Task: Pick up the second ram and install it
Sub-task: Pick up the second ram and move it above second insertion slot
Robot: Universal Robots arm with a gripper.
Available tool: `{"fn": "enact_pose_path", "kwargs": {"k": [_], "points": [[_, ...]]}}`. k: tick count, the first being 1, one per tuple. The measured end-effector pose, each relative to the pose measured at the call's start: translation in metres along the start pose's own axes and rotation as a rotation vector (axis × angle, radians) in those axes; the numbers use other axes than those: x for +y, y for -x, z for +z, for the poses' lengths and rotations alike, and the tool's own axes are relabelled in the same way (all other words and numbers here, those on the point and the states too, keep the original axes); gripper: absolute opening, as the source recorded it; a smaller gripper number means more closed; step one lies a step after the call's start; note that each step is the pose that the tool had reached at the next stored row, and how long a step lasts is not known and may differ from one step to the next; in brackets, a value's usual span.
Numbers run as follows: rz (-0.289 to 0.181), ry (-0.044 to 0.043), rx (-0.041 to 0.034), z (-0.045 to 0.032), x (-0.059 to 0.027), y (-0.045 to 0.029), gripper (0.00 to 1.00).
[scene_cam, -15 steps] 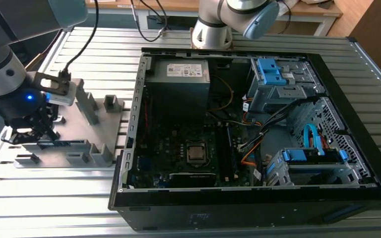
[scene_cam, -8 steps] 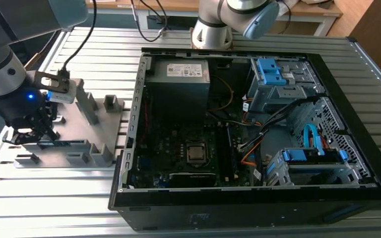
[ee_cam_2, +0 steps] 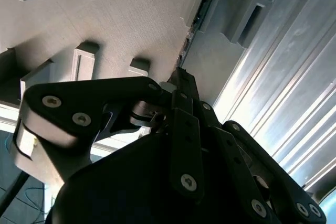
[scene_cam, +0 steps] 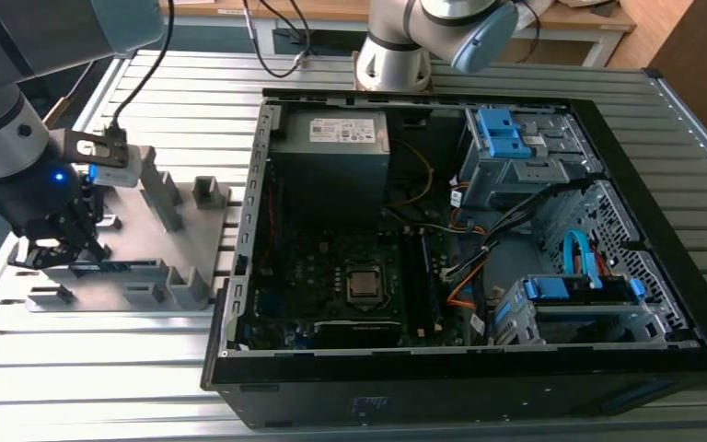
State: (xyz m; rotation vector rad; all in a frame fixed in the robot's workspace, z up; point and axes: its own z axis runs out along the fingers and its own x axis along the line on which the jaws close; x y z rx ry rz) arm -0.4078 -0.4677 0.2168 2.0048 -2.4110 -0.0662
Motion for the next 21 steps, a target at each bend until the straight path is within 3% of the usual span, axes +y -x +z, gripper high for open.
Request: {"fn": "enact_pose_path", "kwargs": {"k": [15, 21], "points": [[-0.157, 0.0036, 0.0056, 0.0001, 0.0000, 0.0000, 0.10], [-0.160, 0.0037, 0.0057, 0.0001, 0.0000, 0.0000, 0.10]]}}
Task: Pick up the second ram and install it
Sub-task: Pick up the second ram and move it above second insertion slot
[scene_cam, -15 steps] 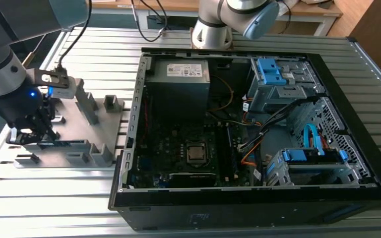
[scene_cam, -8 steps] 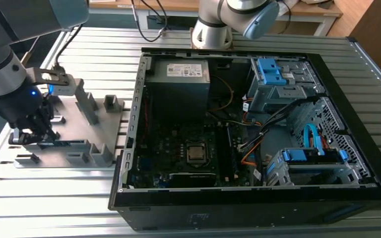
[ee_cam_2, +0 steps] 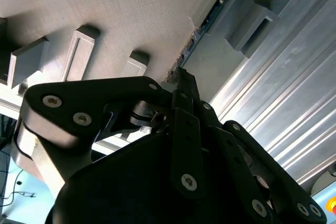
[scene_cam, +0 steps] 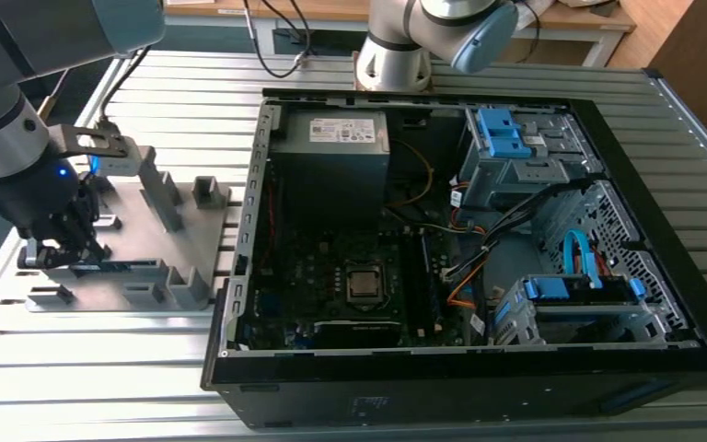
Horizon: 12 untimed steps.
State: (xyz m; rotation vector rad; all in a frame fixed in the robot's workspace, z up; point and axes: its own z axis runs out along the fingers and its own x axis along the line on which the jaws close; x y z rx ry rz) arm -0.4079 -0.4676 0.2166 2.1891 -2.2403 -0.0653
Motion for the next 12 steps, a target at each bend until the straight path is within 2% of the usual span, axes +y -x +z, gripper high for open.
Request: {"fn": "enact_pose_path", "kwargs": {"k": [3, 4, 5, 6, 9, 12], "points": [[0.000, 0.0000, -0.0002, 0.0000, 0.0000, 0.0000, 0.11], [0.000, 0.0000, -0.0001, 0.0000, 0.0000, 0.0000, 0.17], [0.000, 0.0000, -0.0001, 0.0000, 0.0000, 0.0000, 0.17], [0.000, -0.0001, -0.0002, 0.0000, 0.0000, 0.0000, 0.24], [0.000, 0.0001, -0.0002, 0.0001, 0.0000, 0.0000, 0.24], [-0.018, 0.0004, 0.0003, 0.0048, -0.0020, 0.0000, 0.24]]}}
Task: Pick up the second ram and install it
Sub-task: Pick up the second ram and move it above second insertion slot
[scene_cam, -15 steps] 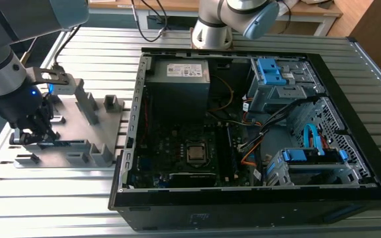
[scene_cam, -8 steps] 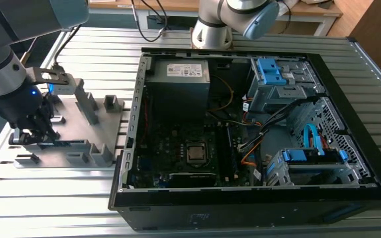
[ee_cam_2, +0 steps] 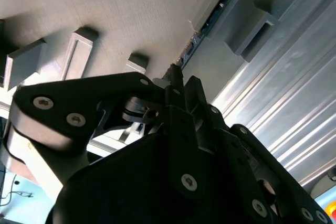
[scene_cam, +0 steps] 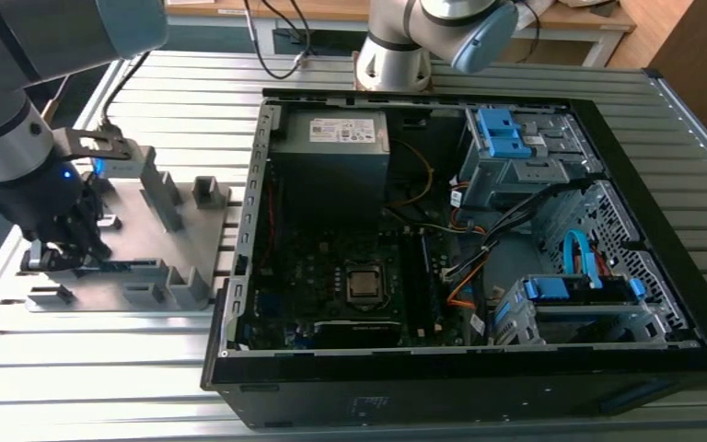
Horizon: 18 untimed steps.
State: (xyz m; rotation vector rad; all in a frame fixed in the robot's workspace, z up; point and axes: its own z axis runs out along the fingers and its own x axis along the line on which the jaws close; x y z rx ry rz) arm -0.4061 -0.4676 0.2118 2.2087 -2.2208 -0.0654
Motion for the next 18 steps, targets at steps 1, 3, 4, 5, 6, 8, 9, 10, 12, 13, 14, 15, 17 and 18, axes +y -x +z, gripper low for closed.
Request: {"fn": "enact_pose_path", "kwargs": {"k": [1, 3, 4, 5, 6, 8, 9, 10, 12, 13, 14, 15, 17, 18], "points": [[-0.011, 0.0003, 0.0004, 0.0018, -0.0004, 0.0000, 0.24], [-0.031, 0.0006, 0.0011, 0.0053, -0.0011, -0.0002, 0.24], [-0.042, 0.0010, 0.0015, 0.0068, -0.0012, -0.0002, 0.24], [-0.052, 0.0012, 0.0019, 0.0085, -0.0014, -0.0002, 0.24], [-0.055, 0.0014, 0.0020, 0.0102, -0.0014, -0.0002, 0.24], [-0.055, 0.0013, 0.0020, 0.0139, -0.0016, -0.0002, 0.24], [-0.056, 0.0014, 0.0021, 0.0156, -0.0017, -0.0002, 0.24], [-0.056, 0.0014, 0.0021, 0.0173, -0.0017, -0.0002, 0.24], [-0.055, 0.0014, 0.0021, 0.0195, -0.0017, -0.0002, 0.24], [-0.055, 0.0015, 0.0020, 0.0195, -0.0017, -0.0002, 0.24], [-0.055, 0.0014, 0.0017, 0.0195, -0.0017, -0.0002, 0.24], [-0.055, 0.0014, 0.0013, 0.0195, -0.0017, -0.0002, 0.24], [-0.055, 0.0013, 0.0007, 0.0195, -0.0017, -0.0002, 0.24], [-0.056, 0.0014, 0.0004, 0.0195, -0.0017, -0.0002, 0.24]]}}
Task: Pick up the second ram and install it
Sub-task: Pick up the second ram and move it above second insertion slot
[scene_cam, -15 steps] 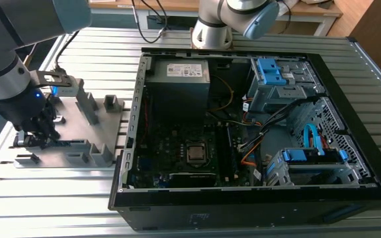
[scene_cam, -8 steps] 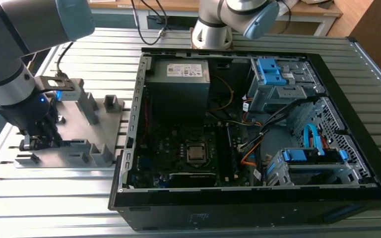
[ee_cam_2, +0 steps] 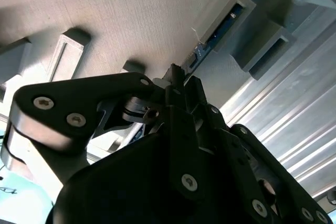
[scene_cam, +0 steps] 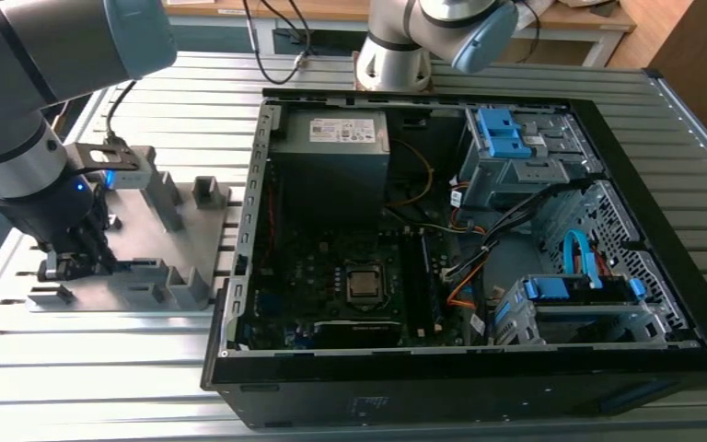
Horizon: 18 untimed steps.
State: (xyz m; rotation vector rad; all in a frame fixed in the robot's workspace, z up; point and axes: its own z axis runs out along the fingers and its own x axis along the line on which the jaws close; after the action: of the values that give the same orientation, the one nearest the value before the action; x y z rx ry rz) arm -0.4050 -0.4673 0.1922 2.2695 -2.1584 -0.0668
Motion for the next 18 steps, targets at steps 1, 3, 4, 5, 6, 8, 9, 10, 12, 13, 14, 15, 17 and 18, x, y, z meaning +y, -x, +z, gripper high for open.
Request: {"fn": "enact_pose_path", "kwargs": {"k": [1, 3, 4, 5, 6, 8, 9, 10, 12, 13, 14, 15, 17, 18], "points": [[0.000, 0.0000, -0.0003, 0.0000, 0.0000, 0.0000, 0.22], [0.000, -0.0001, -0.0009, 0.0000, 0.0000, 0.0000, 0.16], [0.000, -0.0001, -0.0012, 0.0000, 0.0000, 0.0000, 0.14], [0.000, -0.0001, -0.0015, 0.0000, 0.0000, 0.0000, 0.14], [0.000, -0.0001, -0.0017, 0.0000, 0.0000, 0.0000, 0.14], [0.000, -0.0001, -0.0032, 0.0000, 0.0000, 0.0000, 0.14], [0.000, -0.0003, -0.0044, 0.0001, 0.0000, 0.0000, 0.14], [0.000, -0.0003, -0.0046, 0.0000, 0.0000, 0.0000, 0.14], [-0.001, -0.0003, -0.0052, 0.0000, 0.0000, 0.0000, 0.14], [-0.001, -0.0003, -0.0055, 0.0000, 0.0000, 0.0000, 0.14], [-0.001, -0.0003, -0.0058, 0.0000, 0.0000, 0.0000, 0.14], [-0.001, -0.0003, -0.0061, 0.0000, 0.0000, 0.0000, 0.14], [-0.001, -0.0004, -0.0066, 0.0000, 0.0000, 0.0000, 0.14], [-0.001, -0.0004, -0.0068, 0.0000, 0.0000, 0.0000, 0.14]]}}
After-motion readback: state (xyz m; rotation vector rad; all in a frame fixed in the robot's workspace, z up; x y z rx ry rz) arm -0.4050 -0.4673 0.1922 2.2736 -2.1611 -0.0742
